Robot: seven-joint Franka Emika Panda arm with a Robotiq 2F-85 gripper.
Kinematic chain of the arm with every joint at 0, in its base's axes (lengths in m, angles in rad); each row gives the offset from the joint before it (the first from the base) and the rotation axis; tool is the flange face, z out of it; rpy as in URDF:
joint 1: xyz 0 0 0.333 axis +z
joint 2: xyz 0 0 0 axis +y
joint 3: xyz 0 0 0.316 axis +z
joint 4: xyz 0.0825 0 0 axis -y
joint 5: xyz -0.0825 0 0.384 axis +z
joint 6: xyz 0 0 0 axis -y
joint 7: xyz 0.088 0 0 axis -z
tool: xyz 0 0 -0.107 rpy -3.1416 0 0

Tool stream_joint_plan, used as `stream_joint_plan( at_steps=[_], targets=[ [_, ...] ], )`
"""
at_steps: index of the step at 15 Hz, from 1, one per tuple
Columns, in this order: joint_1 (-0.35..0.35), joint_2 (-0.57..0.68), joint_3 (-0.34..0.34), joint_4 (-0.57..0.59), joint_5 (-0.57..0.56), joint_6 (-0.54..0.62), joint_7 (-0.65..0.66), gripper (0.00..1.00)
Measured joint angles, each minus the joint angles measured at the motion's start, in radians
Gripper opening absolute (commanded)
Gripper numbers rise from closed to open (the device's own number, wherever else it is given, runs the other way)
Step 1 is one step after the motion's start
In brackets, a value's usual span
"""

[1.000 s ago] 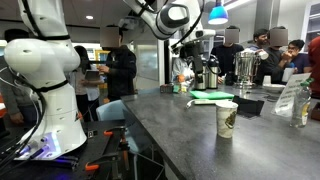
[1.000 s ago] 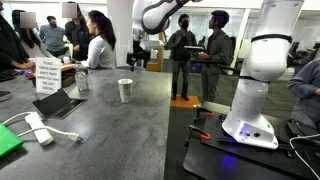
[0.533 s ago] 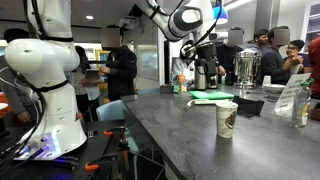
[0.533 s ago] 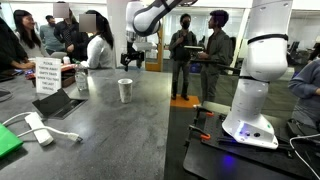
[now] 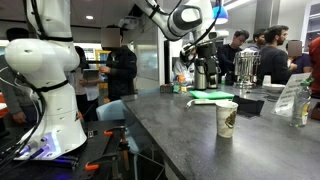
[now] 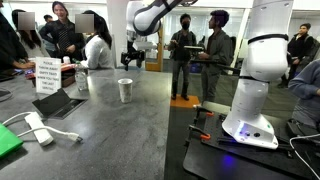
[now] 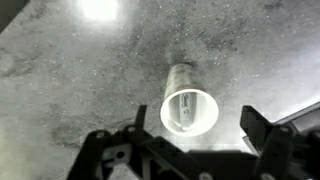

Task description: Remove the marker from the cup and put it on the table

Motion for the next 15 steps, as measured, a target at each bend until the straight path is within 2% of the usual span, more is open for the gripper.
stream_joint_plan(
  at_steps=[4, 6, 9, 15],
  targets=[
    [0.009, 0.029, -0.027, 0.020, 0.002, 0.000, 0.004, 1.00],
    [0.012, 0.058, -0.036, 0.041, 0.010, 0.000, 0.004, 0.79],
    [0.012, 0.109, -0.039, 0.088, 0.026, 0.002, 0.003, 0.65],
    [0.013, 0.210, -0.052, 0.189, 0.070, 0.005, 0.003, 0.70]
  ],
)
